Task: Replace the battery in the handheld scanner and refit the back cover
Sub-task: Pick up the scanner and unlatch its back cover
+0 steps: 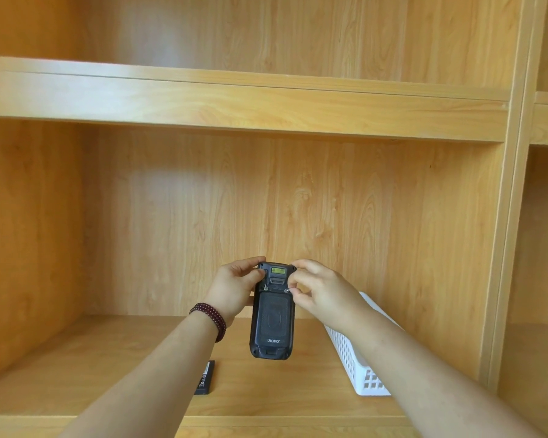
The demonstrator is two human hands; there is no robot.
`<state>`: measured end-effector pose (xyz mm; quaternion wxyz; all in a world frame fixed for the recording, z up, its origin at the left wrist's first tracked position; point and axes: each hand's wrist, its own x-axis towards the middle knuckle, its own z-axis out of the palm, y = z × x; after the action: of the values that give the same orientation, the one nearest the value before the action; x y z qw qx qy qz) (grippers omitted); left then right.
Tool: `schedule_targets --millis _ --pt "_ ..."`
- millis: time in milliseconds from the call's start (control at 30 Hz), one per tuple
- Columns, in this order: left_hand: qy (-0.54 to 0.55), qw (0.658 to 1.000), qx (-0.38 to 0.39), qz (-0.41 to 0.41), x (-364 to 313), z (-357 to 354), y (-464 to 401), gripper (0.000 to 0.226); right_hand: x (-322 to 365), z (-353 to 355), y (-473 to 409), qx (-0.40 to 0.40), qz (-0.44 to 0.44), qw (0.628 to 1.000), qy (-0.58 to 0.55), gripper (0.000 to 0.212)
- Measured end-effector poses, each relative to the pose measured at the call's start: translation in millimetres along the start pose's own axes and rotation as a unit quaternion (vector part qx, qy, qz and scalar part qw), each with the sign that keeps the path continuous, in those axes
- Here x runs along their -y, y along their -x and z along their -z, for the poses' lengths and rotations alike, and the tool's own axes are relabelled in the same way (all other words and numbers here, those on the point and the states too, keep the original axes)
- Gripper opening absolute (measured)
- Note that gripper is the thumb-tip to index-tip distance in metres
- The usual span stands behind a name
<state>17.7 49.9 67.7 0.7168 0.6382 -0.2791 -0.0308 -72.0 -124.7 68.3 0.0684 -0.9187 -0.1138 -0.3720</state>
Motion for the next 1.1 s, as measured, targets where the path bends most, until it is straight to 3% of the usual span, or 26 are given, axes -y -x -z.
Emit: schedule_targets --millis 167,367,467,567,667,933,1100 --pt "0.005 1.000 0.000 0.007 4 0 2 0.028 1 -9 2 -0.053 0.059 0.995 0.059 0.009" --pt "-0.002 1.000 -0.004 0.009 7 -4 1 0.028 -1 -16 0 -0.094 0.041 0.994 0.040 0.019" --pt "0.000 1.000 -0.018 0.007 10 -7 1 0.028 0 -13 -2 -0.080 -0.063 0.994 -0.051 0.007" --pt "0.005 1.000 -0.022 -0.003 9 -8 0 0.028 5 -17 1 -0.108 -0.197 0.958 -0.177 0.007" --pt "0.006 0.999 -0.031 -0.015 8 -10 -1 0.030 16 -28 7 -0.133 -0.276 0.925 -0.222 0.016" --pt "-0.023 0.998 -0.048 -0.031 15 -16 1 0.031 28 -35 -4 -0.133 -0.404 0.863 -0.274 0.017" --pt "-0.057 0.995 -0.072 -0.048 17 -19 1 0.033 34 -33 -10 -0.154 -0.475 0.790 -0.355 0.023"
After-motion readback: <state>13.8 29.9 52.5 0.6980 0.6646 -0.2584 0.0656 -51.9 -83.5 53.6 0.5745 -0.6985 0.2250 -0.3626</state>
